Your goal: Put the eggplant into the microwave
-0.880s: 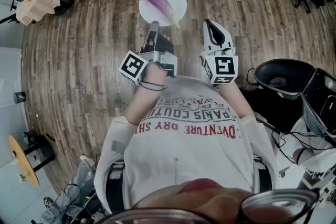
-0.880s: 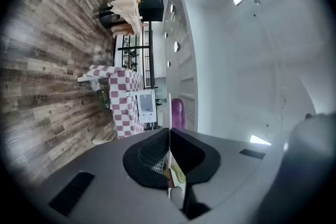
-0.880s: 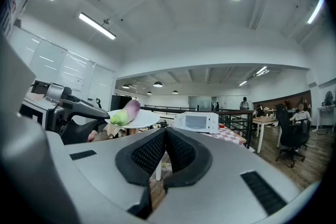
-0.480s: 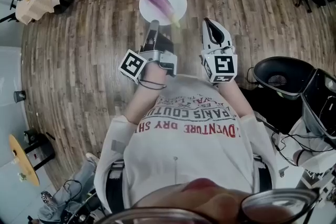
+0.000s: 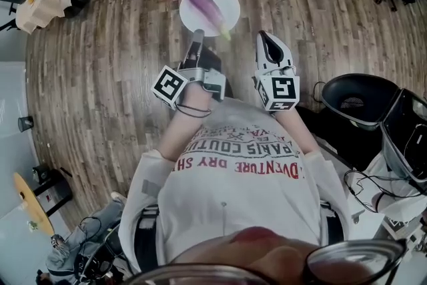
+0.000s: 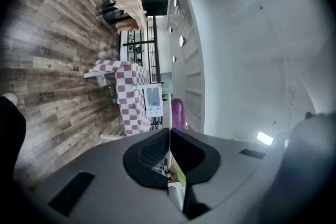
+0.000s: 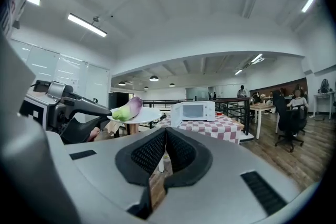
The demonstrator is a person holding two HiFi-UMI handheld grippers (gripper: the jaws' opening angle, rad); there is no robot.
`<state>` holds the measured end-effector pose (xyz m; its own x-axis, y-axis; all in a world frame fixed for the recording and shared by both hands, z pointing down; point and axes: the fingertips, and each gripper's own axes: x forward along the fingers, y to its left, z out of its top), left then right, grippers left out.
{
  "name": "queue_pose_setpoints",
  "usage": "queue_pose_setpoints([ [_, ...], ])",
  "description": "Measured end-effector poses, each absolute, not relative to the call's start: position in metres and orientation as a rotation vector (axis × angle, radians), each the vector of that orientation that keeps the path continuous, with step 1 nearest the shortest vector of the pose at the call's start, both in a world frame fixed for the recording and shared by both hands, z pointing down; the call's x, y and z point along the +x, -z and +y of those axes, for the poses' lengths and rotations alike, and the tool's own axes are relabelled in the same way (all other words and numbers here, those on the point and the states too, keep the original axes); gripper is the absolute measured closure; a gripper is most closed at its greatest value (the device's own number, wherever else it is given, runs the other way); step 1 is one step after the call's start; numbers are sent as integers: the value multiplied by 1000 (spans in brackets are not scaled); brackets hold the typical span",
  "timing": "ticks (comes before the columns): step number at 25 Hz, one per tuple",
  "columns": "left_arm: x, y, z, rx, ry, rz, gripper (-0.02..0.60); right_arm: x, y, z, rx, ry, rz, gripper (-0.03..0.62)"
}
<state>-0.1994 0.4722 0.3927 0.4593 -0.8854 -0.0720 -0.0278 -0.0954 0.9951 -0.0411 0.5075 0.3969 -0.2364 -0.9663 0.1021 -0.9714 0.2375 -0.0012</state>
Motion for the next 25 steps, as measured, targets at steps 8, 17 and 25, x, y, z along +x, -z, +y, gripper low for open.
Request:
queue_pose_setpoints([
  [8, -174, -407, 417, 1501, 830, -824, 551, -16, -413, 458, 1937, -146, -2374, 568],
  [17, -139, -404, 270, 1520, 797, -741, 551, 17, -412, 326, 2003, -148, -2276, 568],
  [25, -132, -380, 128, 1572, 791, -698, 551, 24, -395, 187, 2032, -147, -2239, 568],
])
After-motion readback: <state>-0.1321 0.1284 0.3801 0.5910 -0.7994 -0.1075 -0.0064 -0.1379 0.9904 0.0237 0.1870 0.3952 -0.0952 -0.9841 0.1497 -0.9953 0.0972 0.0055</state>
